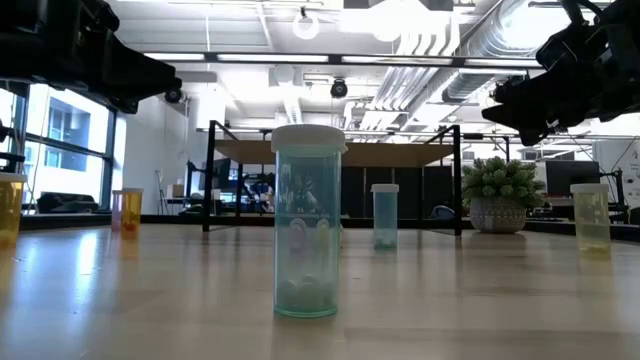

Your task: Pick and place medicine bottles onto shelf by color

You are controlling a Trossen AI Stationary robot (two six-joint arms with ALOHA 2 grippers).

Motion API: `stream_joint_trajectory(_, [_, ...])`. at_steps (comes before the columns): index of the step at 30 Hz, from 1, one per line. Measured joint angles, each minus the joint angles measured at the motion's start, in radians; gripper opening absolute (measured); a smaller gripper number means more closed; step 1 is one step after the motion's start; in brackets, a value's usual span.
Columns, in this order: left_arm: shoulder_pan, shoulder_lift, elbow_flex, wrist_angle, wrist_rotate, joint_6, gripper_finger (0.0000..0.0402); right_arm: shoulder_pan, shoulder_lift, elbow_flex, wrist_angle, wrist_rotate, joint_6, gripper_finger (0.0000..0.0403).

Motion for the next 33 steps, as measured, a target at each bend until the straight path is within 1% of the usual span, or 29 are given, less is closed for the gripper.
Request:
stream_joint_trajectory(16, [0.000, 0.000, 0.000, 0.000, 0.000, 0.000, 0.0154, -0.001, 0.000, 0.000, 0.000, 0.000, 0.000, 0.0181])
stream_joint_trajectory(21, [0.000, 0.000, 0.000, 0.001, 0.000, 0.000, 0.0154, -0.009, 0.000, 0.000, 0.000, 0.037, 0.000, 0.0181])
stream_joint_trajectory(33, [0.000, 0.003, 0.000, 0.000, 0.000, -0.028, 0.0154, -0.009, 0.000, 0.000, 0.001, 0.037, 0.001, 0.0181])
